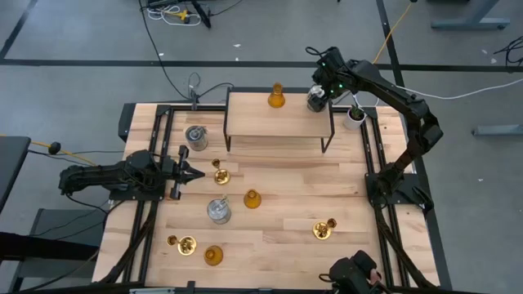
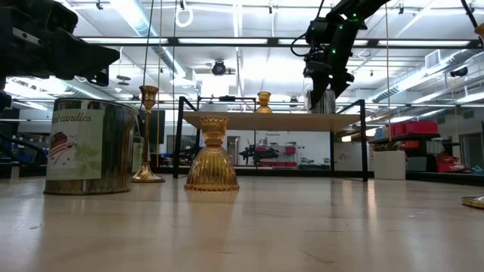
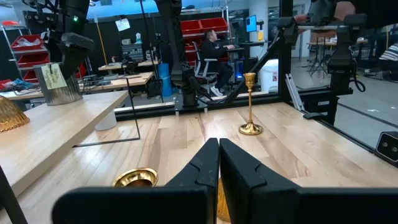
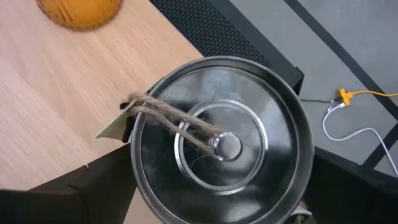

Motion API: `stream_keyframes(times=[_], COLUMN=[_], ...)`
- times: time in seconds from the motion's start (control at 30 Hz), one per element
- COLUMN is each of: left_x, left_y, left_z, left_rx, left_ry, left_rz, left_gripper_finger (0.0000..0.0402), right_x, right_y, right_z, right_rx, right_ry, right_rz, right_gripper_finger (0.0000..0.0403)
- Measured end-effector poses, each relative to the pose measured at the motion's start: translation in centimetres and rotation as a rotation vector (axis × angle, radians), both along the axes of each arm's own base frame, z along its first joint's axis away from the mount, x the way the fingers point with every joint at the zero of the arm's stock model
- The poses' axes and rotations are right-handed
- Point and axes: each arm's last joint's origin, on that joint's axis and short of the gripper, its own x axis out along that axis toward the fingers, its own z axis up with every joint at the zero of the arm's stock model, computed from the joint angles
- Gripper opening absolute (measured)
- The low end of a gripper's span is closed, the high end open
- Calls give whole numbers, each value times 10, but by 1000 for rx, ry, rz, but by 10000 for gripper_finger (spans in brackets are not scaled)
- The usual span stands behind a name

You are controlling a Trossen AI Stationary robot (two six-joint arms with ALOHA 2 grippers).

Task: Pick & Place candle stick holders
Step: Put the bottom right scented candle on the shelf

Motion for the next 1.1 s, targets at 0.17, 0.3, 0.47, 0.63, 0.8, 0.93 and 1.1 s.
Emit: stream_keyframes(times=[0.17, 0.3, 0.47, 0.63, 0.8, 0.93, 1.1], left_x=[0, 0, 0, 0, 0, 0, 0], left_y=[0, 0, 0, 0, 0, 0, 0], left_z=[0, 0, 0, 0, 0, 0, 0], left_rx=[0, 0, 0, 0, 0, 0, 0], left_ry=[0, 0, 0, 0, 0, -1, 0], left_rz=[0, 0, 0, 0, 0, 0, 0], left_gripper_finger=[18, 19, 18, 18, 18, 18, 18], right_x=[1, 0, -1, -3, -6, -10, -16], right_y=[-1, 0, 2, 2, 5, 11, 18], right_z=[1, 3, 6, 8, 17, 24, 35], right_rx=[-10, -17, -29, -53, -94, -101, -121], right_ry=[-11, -15, -24, -9, -29, -51, -86], right_rz=[1, 12, 12, 0, 21, 34, 47], right_gripper_finger=[391, 391, 391, 391, 391, 391, 391])
